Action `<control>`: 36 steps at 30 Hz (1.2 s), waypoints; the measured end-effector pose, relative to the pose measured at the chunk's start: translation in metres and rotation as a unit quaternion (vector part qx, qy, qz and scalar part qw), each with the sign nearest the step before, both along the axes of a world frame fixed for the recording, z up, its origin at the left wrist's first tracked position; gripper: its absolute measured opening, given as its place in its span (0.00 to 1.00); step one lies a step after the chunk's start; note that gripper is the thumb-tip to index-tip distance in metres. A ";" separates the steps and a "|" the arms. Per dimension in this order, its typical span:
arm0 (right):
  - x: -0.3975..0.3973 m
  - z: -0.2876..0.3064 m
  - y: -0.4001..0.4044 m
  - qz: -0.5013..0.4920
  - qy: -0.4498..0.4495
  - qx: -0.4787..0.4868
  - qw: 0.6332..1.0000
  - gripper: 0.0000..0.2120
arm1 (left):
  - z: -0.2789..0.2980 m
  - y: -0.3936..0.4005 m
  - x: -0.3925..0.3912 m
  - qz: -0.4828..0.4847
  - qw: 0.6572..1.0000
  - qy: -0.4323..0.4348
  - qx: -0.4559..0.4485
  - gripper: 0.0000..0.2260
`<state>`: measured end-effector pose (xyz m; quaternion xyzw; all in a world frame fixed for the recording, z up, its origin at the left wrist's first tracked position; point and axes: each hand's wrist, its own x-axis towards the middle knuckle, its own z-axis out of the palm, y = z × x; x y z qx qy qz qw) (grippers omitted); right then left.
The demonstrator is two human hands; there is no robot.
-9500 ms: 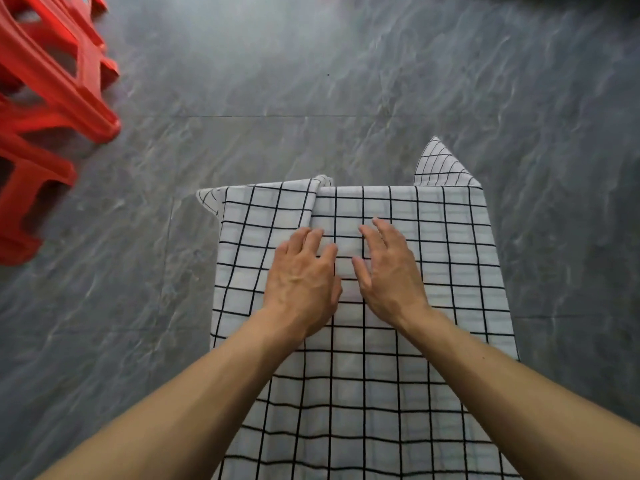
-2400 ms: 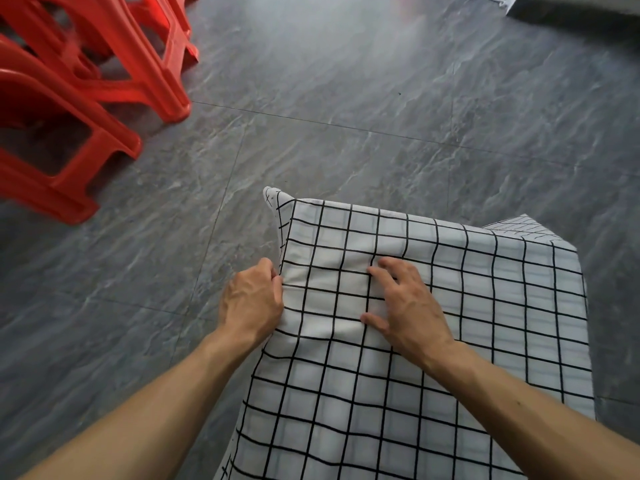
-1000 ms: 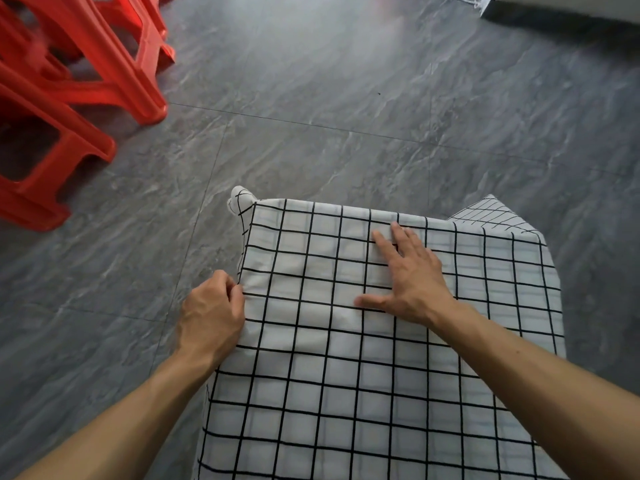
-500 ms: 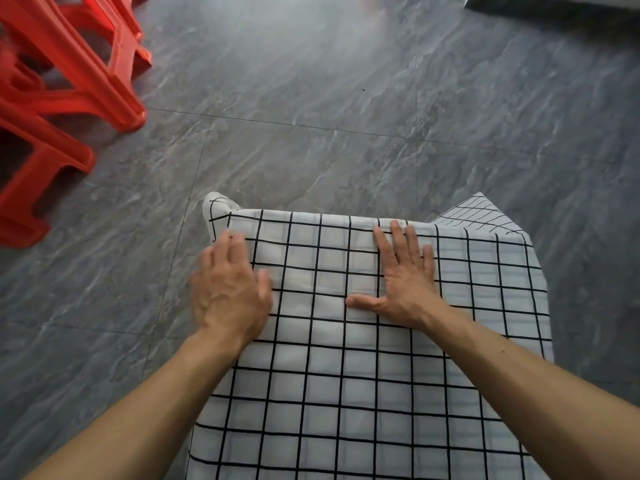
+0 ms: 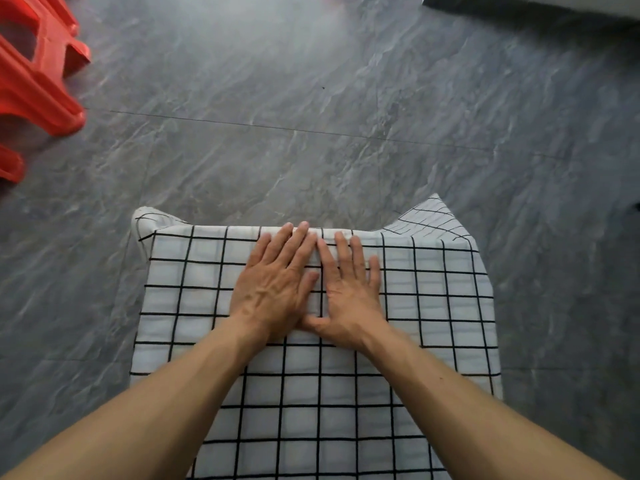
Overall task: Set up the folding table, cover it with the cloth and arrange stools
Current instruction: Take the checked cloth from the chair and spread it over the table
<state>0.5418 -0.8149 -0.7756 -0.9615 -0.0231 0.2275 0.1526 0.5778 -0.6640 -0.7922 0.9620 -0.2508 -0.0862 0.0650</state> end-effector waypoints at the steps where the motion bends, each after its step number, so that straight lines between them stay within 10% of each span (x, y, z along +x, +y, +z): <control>1: 0.002 0.002 -0.003 -0.003 0.000 0.024 1.000 0.52 | -0.001 0.000 0.001 0.001 1.000 -0.005 0.005 0.28; 7: -0.006 0.003 -0.071 -0.053 -0.101 0.057 0.992 0.29 | -0.002 -0.004 -0.002 0.012 1.000 -0.023 0.009 0.29; 18: -0.022 -0.027 -0.166 -0.148 -0.198 -0.038 0.968 0.30 | 0.005 -0.034 -0.005 0.045 0.998 -0.028 -0.020 0.29; 23: -0.025 -0.027 -0.168 -0.144 -0.198 -0.034 0.969 0.31 | 0.012 -0.136 -0.016 -0.082 0.994 -0.039 -0.062 0.26; 36: -0.066 -0.013 -0.182 -0.367 -0.178 0.165 0.898 0.27 | -0.006 -0.189 -0.027 -0.121 0.992 -0.030 -0.008 0.29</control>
